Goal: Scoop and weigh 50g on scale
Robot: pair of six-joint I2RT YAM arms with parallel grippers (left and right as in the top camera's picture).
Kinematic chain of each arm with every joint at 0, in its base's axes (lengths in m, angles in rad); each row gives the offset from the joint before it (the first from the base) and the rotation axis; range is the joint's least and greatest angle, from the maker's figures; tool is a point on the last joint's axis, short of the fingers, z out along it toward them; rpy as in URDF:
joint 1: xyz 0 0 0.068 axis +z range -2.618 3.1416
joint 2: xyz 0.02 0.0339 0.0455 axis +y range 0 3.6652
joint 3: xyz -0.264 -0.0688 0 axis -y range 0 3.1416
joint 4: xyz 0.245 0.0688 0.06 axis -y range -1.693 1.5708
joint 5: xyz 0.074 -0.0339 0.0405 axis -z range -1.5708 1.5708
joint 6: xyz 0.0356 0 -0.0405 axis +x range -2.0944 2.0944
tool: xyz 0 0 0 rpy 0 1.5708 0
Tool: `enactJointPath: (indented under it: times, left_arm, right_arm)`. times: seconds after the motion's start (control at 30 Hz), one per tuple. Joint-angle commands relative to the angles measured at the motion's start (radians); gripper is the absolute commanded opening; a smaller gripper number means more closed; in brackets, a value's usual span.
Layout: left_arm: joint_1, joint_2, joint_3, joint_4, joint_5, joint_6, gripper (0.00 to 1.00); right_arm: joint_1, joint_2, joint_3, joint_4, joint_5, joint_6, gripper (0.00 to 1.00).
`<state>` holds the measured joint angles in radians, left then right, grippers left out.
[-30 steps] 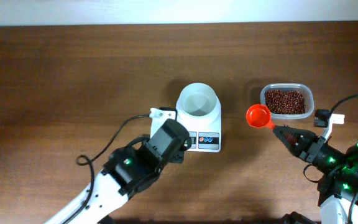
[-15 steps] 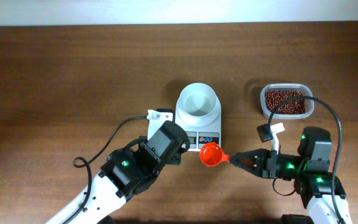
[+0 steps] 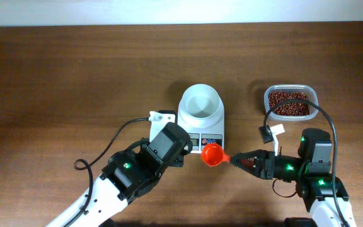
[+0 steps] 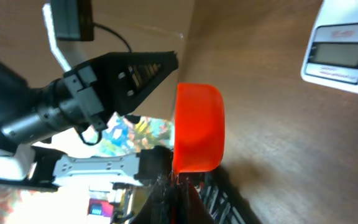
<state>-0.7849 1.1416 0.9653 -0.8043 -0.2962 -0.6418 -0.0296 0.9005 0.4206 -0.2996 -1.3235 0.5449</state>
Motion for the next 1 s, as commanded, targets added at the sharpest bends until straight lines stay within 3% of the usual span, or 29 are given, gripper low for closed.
enactJointPath:
  times: [0.0,0.2,0.4,0.6,0.97]
  left_arm:
    - [0.004,-0.011,-0.001,-0.001,-0.007,-0.088,0.00]
    - [0.004,0.051,-0.002,-0.001,-0.026,-0.323,0.00]
    - [0.001,0.232,-0.002,0.050,0.001,-0.336,0.00]
    - [-0.041,0.338,-0.002,0.220,0.000,-0.330,0.00]
    - [-0.051,0.546,-0.002,0.420,0.014,-0.330,0.00]
  right_arm:
    - [0.009,-0.004,0.003,0.049,0.052,-0.018,0.04]
    - [0.009,-0.004,0.003,0.348,0.204,-0.013,0.04]
    - [0.009,-0.004,0.003,0.692,0.371,0.196,0.04]
    - [0.009,-0.002,0.003,0.697,0.575,0.273,0.04]
    - [0.009,0.117,0.003,0.682,0.573,0.283,0.04]
